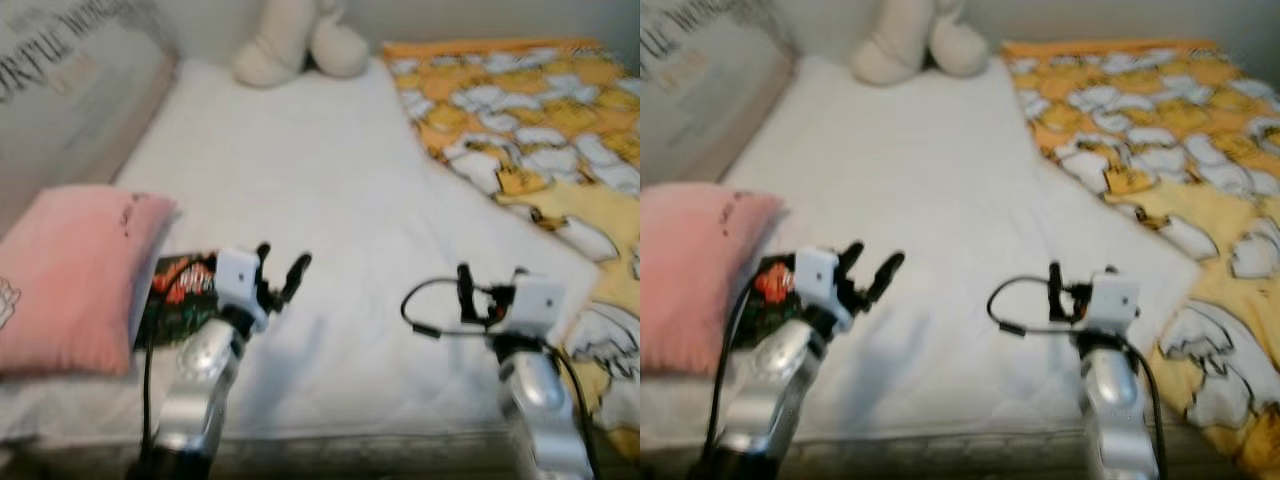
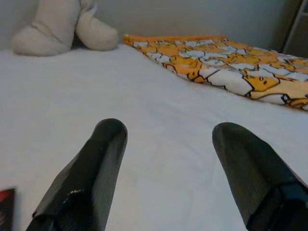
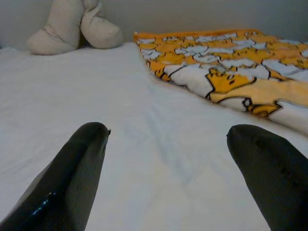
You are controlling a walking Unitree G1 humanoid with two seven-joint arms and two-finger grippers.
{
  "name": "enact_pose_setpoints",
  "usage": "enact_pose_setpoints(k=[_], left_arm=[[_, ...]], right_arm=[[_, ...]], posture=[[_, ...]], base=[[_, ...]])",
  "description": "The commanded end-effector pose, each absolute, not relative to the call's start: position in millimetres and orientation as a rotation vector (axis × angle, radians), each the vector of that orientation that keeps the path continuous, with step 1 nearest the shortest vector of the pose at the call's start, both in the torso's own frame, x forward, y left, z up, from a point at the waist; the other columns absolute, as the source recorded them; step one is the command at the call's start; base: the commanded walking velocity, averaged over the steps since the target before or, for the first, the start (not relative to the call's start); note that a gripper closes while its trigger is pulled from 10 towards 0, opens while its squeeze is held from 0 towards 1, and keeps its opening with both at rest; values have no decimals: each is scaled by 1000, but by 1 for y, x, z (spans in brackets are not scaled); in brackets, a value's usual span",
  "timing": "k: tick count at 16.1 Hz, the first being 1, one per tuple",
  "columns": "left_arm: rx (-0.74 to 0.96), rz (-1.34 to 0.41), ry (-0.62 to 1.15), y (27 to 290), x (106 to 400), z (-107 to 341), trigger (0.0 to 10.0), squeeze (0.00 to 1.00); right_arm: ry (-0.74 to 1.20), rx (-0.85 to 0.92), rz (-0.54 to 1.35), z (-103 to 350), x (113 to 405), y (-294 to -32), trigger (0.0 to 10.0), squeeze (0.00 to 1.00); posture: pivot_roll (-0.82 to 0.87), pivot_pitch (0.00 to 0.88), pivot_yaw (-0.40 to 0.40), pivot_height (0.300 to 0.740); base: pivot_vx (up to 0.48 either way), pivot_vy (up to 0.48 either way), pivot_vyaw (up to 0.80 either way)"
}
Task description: Clean up the room
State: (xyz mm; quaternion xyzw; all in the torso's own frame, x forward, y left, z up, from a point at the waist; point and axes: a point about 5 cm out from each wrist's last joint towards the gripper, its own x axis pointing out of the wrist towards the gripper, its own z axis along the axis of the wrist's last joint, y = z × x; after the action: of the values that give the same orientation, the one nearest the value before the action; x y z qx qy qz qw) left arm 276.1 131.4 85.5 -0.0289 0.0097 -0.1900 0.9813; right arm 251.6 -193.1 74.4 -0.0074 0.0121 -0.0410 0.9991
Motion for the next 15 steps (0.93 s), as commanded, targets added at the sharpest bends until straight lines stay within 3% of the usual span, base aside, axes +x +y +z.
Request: enact_pose_setpoints(k=[1, 5, 6, 7, 14, 15], left_arm=[[-57, -372, 28, 134, 279, 86, 10000, 0], [-40, -301, 52, 145, 281, 81, 10000, 0], [-30, -254, 40, 152, 280, 81, 10000, 961], [-42, -248, 34, 155, 279, 80, 10000, 1000], [-49, -277, 26, 149, 279, 82, 10000, 1000], [-104, -331, 22, 145, 278, 84, 10000, 0]], right_arm=[[7, -21, -75, 80, 254, -193, 10000, 0], [-18, -11, -133, 81, 249, -201, 10000, 0], [-24, -19, -155, 82, 247, -205, 10000, 0], [-24, -29, -166, 81, 246, -207, 10000, 0], [-21, -37, -181, 79, 244, -209, 10000, 0], [-19, -38, -177, 79, 244, -208, 10000, 0]], posture=[[-118, 0, 49, 740], [-120, 0, 50, 740], [-121, 0, 51, 740], [-120, 0, 49, 740], [-116, 0, 46, 740], [-117, 0, 46, 740]], base=[[0, 0, -638], [0, 0, -638], [0, 0, -631], [0, 0, -631], [0, 0, -624], [0, 0, -619]])
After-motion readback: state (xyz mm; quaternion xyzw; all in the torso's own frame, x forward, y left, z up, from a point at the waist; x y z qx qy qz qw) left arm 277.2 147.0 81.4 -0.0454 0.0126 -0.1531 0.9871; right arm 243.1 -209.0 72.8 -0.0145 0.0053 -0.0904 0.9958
